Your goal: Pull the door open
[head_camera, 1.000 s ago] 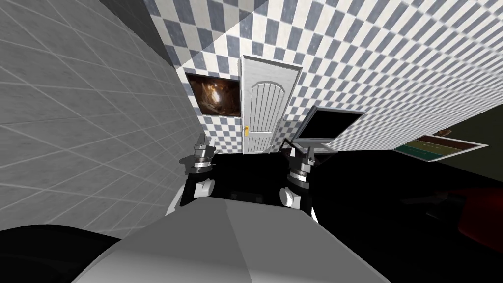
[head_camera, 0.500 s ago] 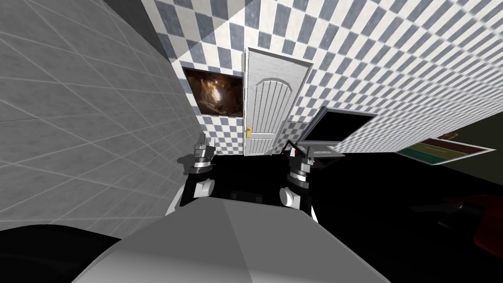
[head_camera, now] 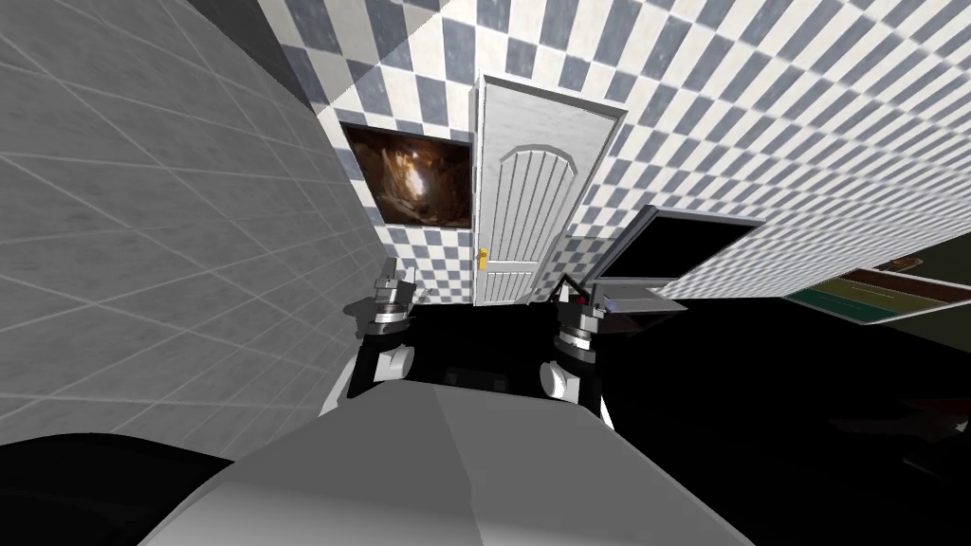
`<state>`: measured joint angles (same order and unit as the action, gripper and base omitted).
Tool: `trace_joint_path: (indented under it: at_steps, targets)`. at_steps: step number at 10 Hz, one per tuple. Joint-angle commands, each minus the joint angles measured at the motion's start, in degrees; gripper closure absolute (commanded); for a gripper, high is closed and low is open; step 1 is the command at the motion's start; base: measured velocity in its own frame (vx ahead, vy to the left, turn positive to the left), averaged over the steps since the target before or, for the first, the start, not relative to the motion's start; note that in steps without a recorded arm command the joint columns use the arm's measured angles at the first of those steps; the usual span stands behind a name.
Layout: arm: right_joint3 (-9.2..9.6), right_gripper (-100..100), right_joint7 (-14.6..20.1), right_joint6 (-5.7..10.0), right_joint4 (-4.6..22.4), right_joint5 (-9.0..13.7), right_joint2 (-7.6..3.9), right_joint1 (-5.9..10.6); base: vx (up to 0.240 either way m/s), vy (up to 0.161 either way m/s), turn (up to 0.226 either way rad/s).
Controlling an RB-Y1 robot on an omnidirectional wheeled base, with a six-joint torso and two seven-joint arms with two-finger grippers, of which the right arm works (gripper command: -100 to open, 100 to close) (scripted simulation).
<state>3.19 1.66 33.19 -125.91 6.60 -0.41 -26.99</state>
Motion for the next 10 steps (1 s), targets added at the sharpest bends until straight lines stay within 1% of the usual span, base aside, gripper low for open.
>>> trace_joint_path:
  at_steps: [1, 7, 10]
  targets:
    - [-0.02, -100, 0.1, -0.02, 0.2, 0.1, -0.14, 0.08, 0.226, 0.136, 0.016]
    - [-0.15, -100, 0.9, -0.12, 1.3, 0.9, -0.95, 0.73, 0.177, 0.092, 0.024]
    - [-0.24, -100, 1.4, -0.19, 2.1, 1.5, -1.48, 1.16, 0.197, 0.112, 0.027]
